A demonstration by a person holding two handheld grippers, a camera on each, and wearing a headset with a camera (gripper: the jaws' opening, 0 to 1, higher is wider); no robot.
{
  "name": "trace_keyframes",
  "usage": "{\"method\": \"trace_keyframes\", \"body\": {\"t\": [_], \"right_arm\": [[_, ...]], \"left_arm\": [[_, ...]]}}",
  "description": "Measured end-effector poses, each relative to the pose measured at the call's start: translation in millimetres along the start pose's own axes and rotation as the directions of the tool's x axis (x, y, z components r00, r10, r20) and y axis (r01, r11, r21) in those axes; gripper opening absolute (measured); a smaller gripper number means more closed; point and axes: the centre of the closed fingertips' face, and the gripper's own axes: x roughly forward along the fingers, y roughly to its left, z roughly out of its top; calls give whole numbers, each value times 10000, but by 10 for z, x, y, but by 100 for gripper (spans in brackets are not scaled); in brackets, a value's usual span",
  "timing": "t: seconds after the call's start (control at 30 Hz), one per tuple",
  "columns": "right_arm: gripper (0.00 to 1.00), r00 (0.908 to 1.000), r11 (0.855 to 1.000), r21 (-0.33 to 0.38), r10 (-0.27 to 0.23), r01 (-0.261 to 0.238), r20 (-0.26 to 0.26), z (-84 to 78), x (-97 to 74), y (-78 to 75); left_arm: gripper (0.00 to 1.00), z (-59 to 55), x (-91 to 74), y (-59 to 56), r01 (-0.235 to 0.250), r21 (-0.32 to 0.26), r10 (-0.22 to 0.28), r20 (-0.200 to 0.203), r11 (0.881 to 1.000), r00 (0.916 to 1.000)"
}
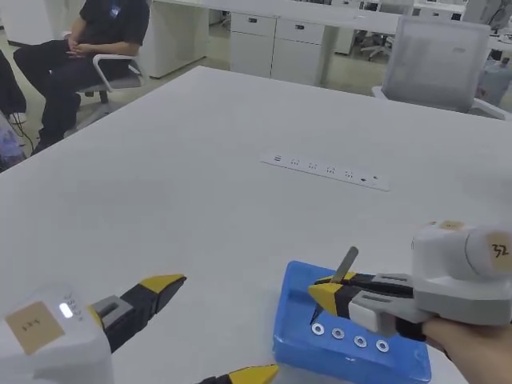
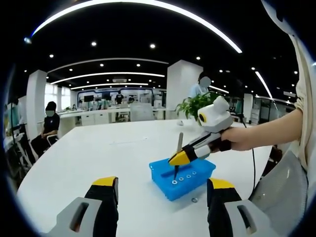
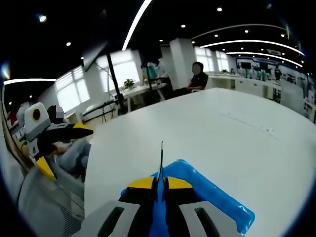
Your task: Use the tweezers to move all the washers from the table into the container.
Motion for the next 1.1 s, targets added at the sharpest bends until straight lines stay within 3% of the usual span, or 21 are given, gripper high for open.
{"method": "trace_keyframes", "body": {"t": [0.77, 1.1], "right_arm": [[4, 9968, 9986, 345, 381, -405, 699, 83, -280, 317], [4, 9943, 9956, 100, 921, -928, 541, -103, -296, 559]], "left_arm": [[72, -11, 7, -4, 23, 10, -23, -21, 10000, 10000], [72, -21, 6, -11, 49, 60, -48, -55, 10000, 10000]]}}
